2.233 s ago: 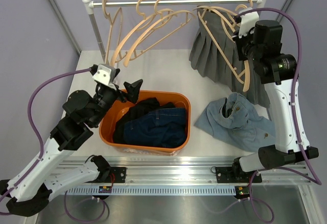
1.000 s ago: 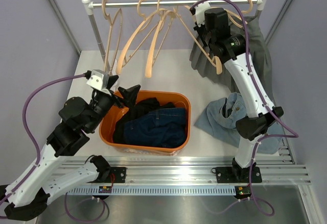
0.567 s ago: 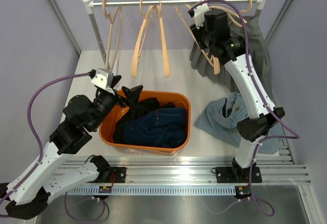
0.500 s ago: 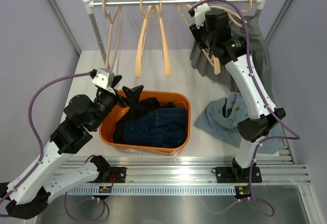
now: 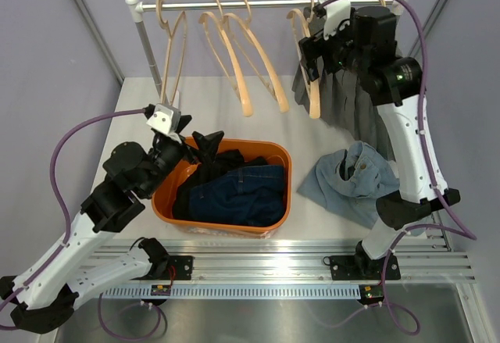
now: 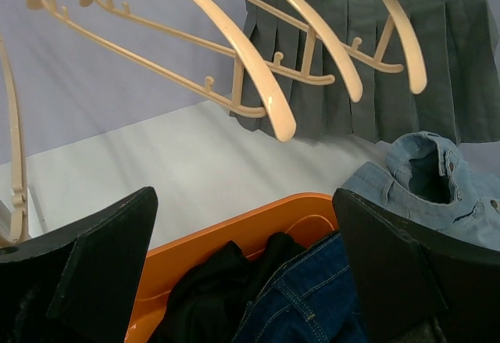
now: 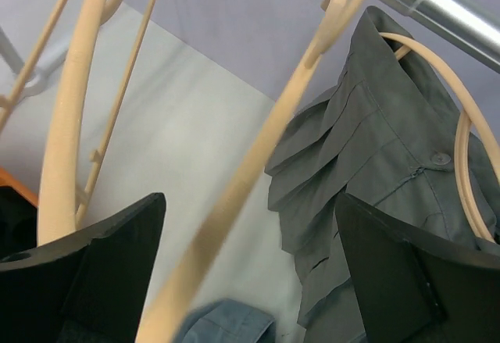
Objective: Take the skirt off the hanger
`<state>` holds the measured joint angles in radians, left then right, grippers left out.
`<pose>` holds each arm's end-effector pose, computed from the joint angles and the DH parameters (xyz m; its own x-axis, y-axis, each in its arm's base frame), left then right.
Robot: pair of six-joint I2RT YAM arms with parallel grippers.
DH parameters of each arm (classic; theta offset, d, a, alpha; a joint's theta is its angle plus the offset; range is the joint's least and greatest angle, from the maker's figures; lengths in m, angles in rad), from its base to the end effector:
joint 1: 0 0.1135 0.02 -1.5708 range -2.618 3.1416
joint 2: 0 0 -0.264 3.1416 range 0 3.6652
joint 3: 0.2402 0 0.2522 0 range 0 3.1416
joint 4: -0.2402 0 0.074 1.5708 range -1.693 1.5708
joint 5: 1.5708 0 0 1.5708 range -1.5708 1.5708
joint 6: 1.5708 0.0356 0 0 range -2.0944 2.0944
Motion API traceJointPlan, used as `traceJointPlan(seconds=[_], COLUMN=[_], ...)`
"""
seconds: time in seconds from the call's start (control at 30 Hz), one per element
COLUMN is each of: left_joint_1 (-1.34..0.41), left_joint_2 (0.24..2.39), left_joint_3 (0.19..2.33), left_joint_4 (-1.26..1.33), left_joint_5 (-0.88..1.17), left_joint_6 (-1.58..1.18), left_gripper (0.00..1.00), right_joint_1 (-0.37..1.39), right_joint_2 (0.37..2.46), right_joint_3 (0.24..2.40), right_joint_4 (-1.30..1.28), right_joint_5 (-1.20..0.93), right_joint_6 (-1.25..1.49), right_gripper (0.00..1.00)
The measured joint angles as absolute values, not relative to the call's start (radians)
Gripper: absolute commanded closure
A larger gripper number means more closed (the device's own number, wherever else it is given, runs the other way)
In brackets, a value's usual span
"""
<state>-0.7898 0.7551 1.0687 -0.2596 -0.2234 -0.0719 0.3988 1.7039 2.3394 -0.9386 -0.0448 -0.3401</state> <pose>0.1118 -0.1016 0.4329 -0.0007 -0.0988 -0.9951 0.5382 0.8387 -0.0837 0.2953 0.1262 0.5361 -0.1168 -0.4108 -0.9042 -0.4946 0.8136 -0.3058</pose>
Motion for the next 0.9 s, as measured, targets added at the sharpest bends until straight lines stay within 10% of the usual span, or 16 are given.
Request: traceJointPlan(seconds=[0.33,0.9], left_joint_1=[-0.79,-0.79], left_joint_2=[0.774,0.82], left_joint_3=[1.068,1.029], left_joint_4=[-0.246,-0.2], left_joint_5=[-0.148,0.052], left_joint_6=[-0.079,-0.088], left_gripper=[0.01,0.01], right_joint_1=[0.165,-0.029], right_joint_2=[1.552,1.159], right_joint_3=[2.311,1.478], right_joint_4=[-1.034,-1.335], right_joint_5=[-0.44,-0.633], right_joint_6=[-0.379,-1.278], right_gripper=[0.01,0.08])
